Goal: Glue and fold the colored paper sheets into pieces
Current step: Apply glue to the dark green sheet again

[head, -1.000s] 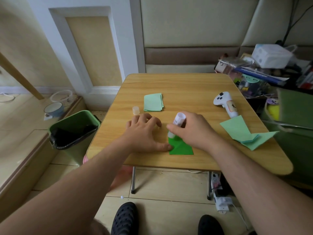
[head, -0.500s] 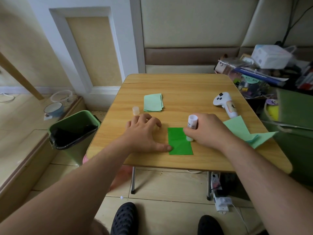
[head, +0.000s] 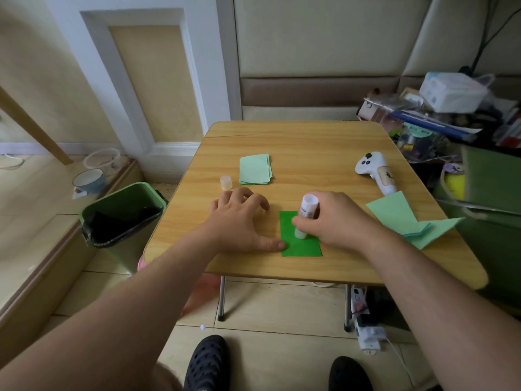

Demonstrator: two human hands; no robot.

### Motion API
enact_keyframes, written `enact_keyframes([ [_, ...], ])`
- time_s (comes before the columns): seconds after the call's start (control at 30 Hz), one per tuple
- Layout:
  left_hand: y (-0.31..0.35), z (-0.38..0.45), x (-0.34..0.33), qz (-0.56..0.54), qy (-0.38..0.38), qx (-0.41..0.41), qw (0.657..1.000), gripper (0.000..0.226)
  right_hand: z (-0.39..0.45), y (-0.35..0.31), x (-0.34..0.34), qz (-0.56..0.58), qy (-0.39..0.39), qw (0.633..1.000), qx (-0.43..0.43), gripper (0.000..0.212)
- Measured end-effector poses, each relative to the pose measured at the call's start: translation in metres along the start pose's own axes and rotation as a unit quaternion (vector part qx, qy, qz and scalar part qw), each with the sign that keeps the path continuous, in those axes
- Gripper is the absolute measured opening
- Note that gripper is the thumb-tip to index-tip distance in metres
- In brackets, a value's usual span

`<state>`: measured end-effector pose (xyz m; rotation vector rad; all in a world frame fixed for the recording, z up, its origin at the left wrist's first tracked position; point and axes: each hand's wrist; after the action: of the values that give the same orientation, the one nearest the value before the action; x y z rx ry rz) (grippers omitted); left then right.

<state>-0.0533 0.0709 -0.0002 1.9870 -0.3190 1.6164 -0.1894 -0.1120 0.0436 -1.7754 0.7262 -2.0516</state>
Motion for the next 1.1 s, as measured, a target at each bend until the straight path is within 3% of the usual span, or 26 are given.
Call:
enact_keyframes([
  [0.2, 0.0, 0.0, 0.002, 0.002, -0.007, -0.002, 1.0, 0.094, -0.002, 0.012, 0.012, -0.052, 0.009, 0.999, -0.005, 0.019],
  [0.37, -0.001, 0.0, 0.001, 0.006, -0.004, -0.005, 1.0, 0.091, 0.002, 0.002, 0.001, 0.031, 0.07, 0.997, 0.004, 0.023],
  [0.5, 0.0, -0.001, -0.001, 0.0, 0.004, 0.0, 1.0, 0.092, 0.001, -0.009, -0.014, 0.06, 0.043, 0.997, 0.026, 0.026],
  [0.83, 0.001, -0.003, -0.001, 0.019, -0.002, -0.008, 1.0, 0.097, -0.005, 0.007, 0.007, 0.001, -0.025, 1.0, 0.002, 0.019],
  [1.0, 0.0, -0.005, -0.001, 0.017, 0.0, -0.012, 1.0, 0.097, -0.006, 0.013, 0.014, -0.045, -0.011, 0.999, -0.004, 0.02],
  [1.1, 0.0, -0.006, -0.001, 0.016, 0.0, -0.014, 1.0, 0.095, -0.004, 0.008, 0.011, -0.008, 0.036, 0.999, 0.001, 0.02],
])
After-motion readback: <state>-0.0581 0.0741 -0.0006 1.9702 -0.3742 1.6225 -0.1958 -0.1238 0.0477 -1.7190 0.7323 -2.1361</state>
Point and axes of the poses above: each hand's wrist, its own z-axis towards the middle knuckle, its own x-axis out of the back of the hand, y = z × x, and after that the axes turned 11 degrees about x, right-handed
